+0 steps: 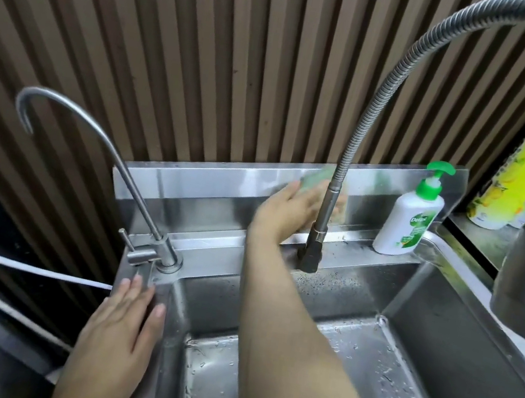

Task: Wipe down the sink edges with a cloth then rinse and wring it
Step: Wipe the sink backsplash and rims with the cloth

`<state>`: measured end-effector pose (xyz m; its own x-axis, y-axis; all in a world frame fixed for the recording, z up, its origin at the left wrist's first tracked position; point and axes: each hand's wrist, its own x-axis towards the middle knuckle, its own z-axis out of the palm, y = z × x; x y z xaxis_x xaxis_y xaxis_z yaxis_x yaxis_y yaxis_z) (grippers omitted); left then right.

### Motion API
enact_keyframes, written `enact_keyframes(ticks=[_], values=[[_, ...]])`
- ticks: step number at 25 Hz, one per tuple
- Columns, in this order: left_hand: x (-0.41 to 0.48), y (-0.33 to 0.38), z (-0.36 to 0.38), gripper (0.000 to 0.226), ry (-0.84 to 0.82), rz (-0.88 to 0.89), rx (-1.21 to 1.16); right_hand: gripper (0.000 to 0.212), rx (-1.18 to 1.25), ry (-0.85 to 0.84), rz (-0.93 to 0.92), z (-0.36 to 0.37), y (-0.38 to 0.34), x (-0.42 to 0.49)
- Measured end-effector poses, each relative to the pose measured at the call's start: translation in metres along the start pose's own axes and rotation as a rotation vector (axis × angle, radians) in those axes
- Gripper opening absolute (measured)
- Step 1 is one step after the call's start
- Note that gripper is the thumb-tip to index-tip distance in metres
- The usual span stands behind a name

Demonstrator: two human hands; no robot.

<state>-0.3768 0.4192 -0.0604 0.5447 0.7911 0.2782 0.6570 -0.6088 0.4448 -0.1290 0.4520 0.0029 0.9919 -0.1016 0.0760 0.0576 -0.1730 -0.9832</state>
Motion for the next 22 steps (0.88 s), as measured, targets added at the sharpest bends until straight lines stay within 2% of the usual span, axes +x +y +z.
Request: enact_keyframes(ticks=[3,5,7,9,12,14,16,18,19,20,22], values=[[0.001,-0.002,0.001,0.084,-0.035,-0.011,0.022,0.054,-0.143,-0.433,-0.259,-0.042,0.014,-0.043],[0.001,-0.003,0.001,0.084,-0.033,-0.019,0.032,0.052,-0.507,-0.757,-0.399,-0.069,0.029,-0.066],[0.001,-0.003,0.002,0.084,-0.041,-0.019,0.041,0.062,-0.861,-0.922,-0.578,-0.082,0.046,-0.079],[0.002,-0.002,0.002,0.085,-0.05,-0.033,0.032,0.067,-0.964,-0.901,-0.618,-0.084,0.055,-0.07],[0.001,0.002,-0.002,0.086,-0.06,-0.038,0.029,0.064,-0.97,-0.737,-0.433,-0.08,0.055,-0.036],[0.0,0.004,-0.003,0.086,-0.065,-0.037,0.028,0.064,-1.023,-0.696,-0.38,-0.074,0.05,-0.041],[-0.001,0.004,-0.004,0.085,-0.066,-0.045,0.015,0.062,-1.025,-0.809,-0.522,-0.065,0.049,-0.076],[-0.001,0.004,-0.004,0.085,-0.072,-0.05,-0.001,0.057,-0.988,-0.996,-0.793,-0.073,0.05,-0.099],[-0.001,0.005,-0.004,0.085,-0.079,-0.047,-0.001,0.055,-0.967,-1.028,-0.916,-0.078,0.055,-0.089],[-0.001,0.006,-0.003,0.085,-0.085,-0.044,0.0,0.054,-0.963,-1.014,-0.966,-0.081,0.06,-0.071],[-0.001,0.006,-0.005,0.085,-0.087,-0.046,-0.002,0.053,-0.993,-0.864,-0.808,-0.089,0.067,-0.039]])
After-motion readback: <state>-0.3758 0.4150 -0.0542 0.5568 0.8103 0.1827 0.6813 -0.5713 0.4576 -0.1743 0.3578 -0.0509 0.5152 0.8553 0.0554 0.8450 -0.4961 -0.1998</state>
